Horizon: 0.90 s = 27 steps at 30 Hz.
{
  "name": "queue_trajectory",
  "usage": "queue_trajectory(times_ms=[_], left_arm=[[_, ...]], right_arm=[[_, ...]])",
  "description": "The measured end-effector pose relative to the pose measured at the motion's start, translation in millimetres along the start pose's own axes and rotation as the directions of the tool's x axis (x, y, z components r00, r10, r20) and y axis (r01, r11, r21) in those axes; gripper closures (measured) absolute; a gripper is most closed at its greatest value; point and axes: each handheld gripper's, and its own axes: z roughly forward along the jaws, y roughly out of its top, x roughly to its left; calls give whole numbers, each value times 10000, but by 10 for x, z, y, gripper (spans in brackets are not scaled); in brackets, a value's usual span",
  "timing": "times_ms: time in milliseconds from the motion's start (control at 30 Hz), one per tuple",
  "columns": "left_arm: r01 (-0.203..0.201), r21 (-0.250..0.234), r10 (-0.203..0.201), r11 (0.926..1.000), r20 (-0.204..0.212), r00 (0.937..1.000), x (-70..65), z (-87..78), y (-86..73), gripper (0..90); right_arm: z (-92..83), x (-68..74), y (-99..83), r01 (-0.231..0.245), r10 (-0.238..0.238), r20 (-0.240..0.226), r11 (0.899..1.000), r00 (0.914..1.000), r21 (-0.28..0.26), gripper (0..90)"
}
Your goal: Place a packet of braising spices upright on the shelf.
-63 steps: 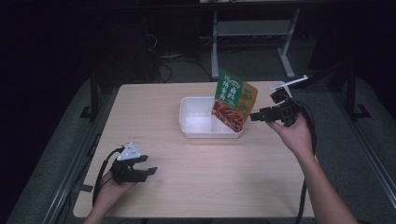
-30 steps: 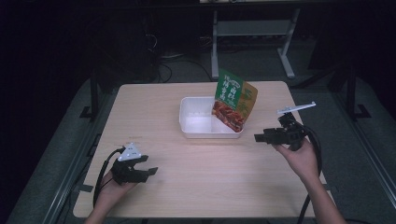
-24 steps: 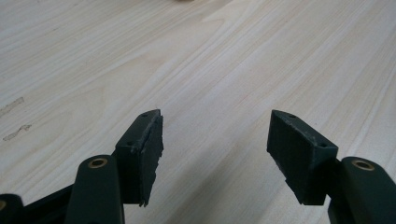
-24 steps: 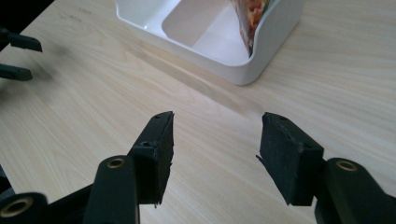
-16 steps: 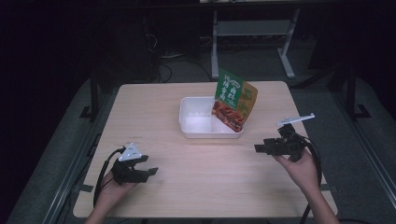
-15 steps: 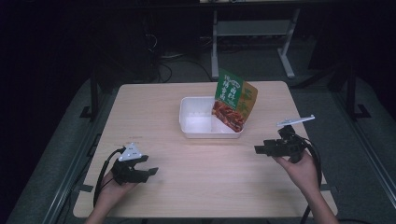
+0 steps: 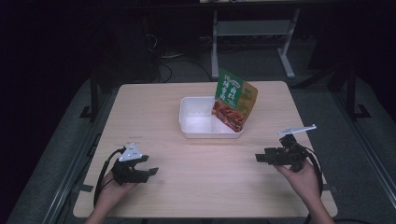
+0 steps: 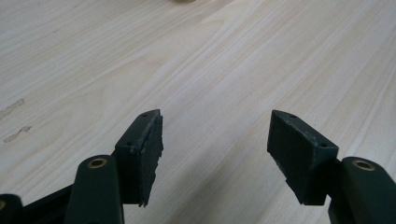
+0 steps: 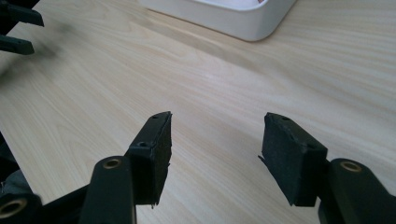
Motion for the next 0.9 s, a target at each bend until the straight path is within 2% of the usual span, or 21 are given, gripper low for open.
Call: queue_trajectory(times_ms=[467,900], left_arm=[[-73,14,72,10000,42,10000,-12,4,2,354],[-94,72,93,9999,72,9999,-29,22,3,352]], right_arm=[[-77,-15,-251,-84,83,-87,9999,9999,-70,404],[22,11,-533,-201,203,-303,9998,9993,69,395]])
